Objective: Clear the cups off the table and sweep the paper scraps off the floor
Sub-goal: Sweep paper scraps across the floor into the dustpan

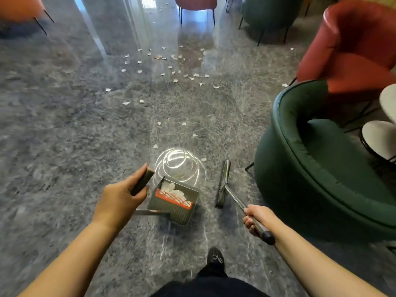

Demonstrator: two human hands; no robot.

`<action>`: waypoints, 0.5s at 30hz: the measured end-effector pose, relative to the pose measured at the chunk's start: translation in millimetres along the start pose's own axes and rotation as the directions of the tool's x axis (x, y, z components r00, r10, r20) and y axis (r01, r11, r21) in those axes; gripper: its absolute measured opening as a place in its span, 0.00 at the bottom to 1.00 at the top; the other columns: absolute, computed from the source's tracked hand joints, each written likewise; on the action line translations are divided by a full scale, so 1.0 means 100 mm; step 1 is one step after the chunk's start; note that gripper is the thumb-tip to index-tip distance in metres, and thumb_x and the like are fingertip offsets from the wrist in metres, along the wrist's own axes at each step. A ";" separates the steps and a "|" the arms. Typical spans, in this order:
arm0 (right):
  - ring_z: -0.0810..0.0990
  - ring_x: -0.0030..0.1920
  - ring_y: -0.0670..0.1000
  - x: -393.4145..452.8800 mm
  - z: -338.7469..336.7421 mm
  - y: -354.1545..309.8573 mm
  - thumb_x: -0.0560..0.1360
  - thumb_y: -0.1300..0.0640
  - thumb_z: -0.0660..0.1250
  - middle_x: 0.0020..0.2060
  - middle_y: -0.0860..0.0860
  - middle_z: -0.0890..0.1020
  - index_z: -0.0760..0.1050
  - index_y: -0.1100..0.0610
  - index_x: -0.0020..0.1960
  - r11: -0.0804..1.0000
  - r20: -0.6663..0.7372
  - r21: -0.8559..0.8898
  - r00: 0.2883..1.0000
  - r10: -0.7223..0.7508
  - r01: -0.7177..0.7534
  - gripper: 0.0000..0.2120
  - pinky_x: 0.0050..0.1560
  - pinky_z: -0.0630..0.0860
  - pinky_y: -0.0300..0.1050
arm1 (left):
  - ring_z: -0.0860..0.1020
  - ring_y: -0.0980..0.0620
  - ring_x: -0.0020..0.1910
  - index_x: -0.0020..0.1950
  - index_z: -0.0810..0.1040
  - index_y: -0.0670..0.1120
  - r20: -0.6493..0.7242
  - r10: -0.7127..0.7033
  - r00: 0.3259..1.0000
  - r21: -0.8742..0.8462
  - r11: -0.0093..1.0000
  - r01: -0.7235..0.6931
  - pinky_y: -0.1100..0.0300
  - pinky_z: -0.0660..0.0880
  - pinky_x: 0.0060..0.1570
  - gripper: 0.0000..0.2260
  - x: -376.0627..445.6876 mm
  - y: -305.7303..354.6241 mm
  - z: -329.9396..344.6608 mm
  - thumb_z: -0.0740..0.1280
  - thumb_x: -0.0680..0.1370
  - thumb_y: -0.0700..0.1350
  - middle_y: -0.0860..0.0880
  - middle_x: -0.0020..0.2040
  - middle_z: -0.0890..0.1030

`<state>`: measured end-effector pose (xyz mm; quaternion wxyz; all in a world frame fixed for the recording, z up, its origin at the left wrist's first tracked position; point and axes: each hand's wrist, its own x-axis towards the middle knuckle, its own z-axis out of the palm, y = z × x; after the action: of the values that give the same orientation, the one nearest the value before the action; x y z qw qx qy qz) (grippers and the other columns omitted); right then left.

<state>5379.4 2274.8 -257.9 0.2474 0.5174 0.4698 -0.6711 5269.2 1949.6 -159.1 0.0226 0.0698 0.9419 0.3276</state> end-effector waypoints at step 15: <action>0.65 0.14 0.46 1.20 0.75 -1.72 0.81 0.62 0.53 0.18 0.52 0.68 0.67 0.62 0.43 0.994 -0.131 -0.059 0.988 0.083 -0.091 0.09 0.16 0.60 0.32 | 0.76 0.58 0.33 0.66 0.68 0.65 -0.104 -0.034 0.994 0.009 0.999 0.035 0.72 0.68 0.36 0.32 1.94 -0.34 -0.05 0.75 0.71 0.39 0.46 0.41 0.85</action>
<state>5162.7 2302.3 -303.0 0.2623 0.5712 0.4834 -0.6093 5073.1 1948.7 -175.3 -0.0213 0.0364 0.9447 0.3251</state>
